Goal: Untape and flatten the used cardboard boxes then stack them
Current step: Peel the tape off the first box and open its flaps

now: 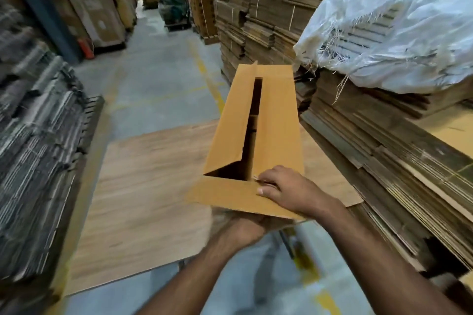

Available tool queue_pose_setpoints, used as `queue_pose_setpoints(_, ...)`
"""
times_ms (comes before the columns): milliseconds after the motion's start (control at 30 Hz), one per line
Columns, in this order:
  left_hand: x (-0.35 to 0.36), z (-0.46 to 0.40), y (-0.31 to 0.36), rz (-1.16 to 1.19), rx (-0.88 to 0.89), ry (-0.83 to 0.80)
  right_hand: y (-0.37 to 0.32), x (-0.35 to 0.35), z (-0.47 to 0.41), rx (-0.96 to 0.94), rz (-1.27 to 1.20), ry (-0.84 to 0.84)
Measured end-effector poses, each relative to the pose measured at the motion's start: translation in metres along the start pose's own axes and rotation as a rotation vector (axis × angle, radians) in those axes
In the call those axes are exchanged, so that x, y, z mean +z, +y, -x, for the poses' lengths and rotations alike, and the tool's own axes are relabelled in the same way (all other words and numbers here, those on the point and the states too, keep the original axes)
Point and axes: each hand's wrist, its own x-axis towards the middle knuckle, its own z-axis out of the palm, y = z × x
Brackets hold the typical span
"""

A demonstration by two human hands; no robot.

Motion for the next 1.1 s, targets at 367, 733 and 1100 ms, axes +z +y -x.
queue_pose_setpoints(367, -0.063, 0.048, 0.047, -0.148, -0.070, -0.711, -0.022, 0.028, 0.010, 0.059, 0.114, 0.169)
queue_pose_setpoints(733, -0.108, 0.038, -0.034, -0.235, 0.101, 0.004, -0.044, 0.085, 0.016, 0.264, 0.508, 0.165)
queue_pose_setpoints(1100, -0.108, -0.010, -0.047, -0.812, 0.098, 0.084, -0.053, 0.043, -0.012, 0.468, 0.607, 0.375)
